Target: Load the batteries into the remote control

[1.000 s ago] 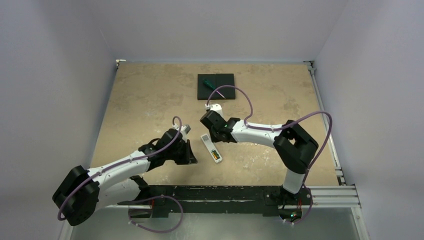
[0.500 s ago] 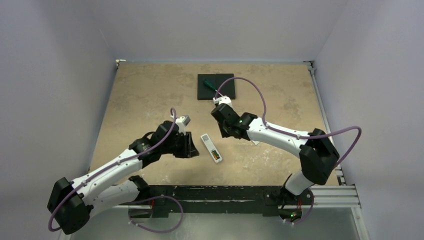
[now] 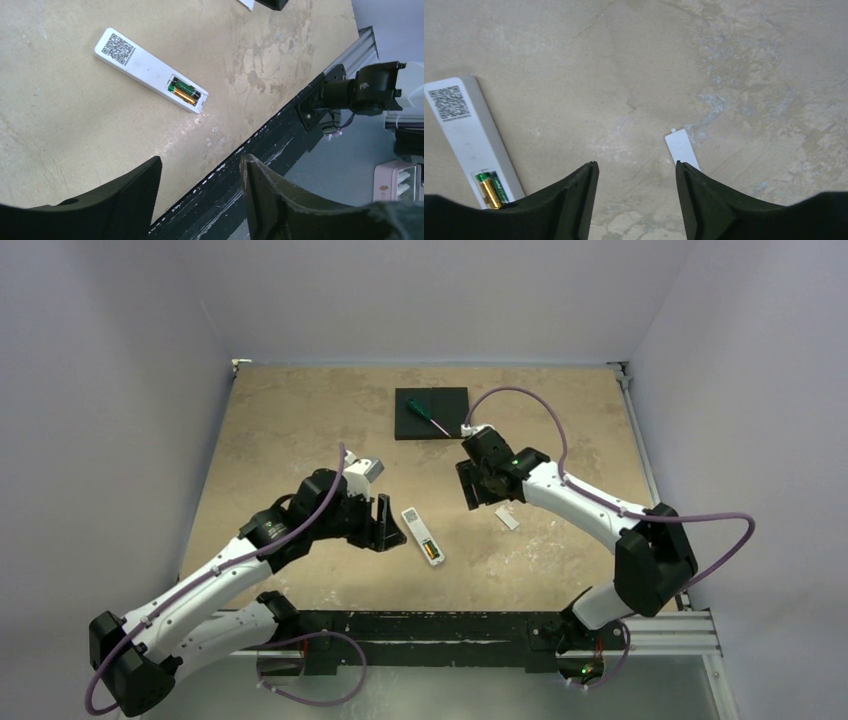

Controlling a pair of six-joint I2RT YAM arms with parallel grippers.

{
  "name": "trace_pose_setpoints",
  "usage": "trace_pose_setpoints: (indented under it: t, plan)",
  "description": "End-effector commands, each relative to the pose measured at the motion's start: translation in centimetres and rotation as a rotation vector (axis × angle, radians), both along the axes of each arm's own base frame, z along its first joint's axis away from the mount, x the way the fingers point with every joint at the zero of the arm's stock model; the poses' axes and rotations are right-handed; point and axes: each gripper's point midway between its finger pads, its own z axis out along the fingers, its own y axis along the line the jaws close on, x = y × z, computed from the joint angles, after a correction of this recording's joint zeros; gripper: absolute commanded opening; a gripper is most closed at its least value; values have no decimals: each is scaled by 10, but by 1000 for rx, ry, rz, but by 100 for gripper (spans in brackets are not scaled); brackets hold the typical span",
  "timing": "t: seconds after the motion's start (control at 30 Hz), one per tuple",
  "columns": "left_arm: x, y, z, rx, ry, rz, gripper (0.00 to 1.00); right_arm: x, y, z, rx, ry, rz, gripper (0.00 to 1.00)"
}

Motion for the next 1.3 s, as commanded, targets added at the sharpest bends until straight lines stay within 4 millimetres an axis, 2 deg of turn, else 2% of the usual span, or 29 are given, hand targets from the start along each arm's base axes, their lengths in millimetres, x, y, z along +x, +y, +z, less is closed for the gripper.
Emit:
trace_pose_setpoints:
  t: [0.0, 0.2, 0.3, 0.47, 0.7, 0.97, 1.17, 1.27]
  plan:
    - [-8, -12, 6, -43, -30, -108, 62, -11, -19, -6, -32, 82, 24, 71]
    - [-11, -14, 5, -50, -28, -131, 63, -17, -33, -19, -40, 154, 10, 78]
    - [-11, -14, 4, -48, -27, -135, 63, -22, -34, -28, -52, 207, 24, 78]
    - [-12, -15, 4, -46, -24, -143, 63, -21, -46, -44, -111, 245, 1, 78]
    - [-13, -15, 3, -46, -22, -149, 63, -18, -60, -58, -106, 276, -24, 77]
    - [-13, -15, 4, -47, -25, -153, 63, -16, -63, -68, -90, 303, -28, 71]
    - [-13, -15, 5, -49, -30, -156, 63, -16, -58, -78, -74, 335, -9, 61]
    - [-13, -15, 5, -49, -30, -156, 63, -14, -57, -82, -71, 339, -6, 60]
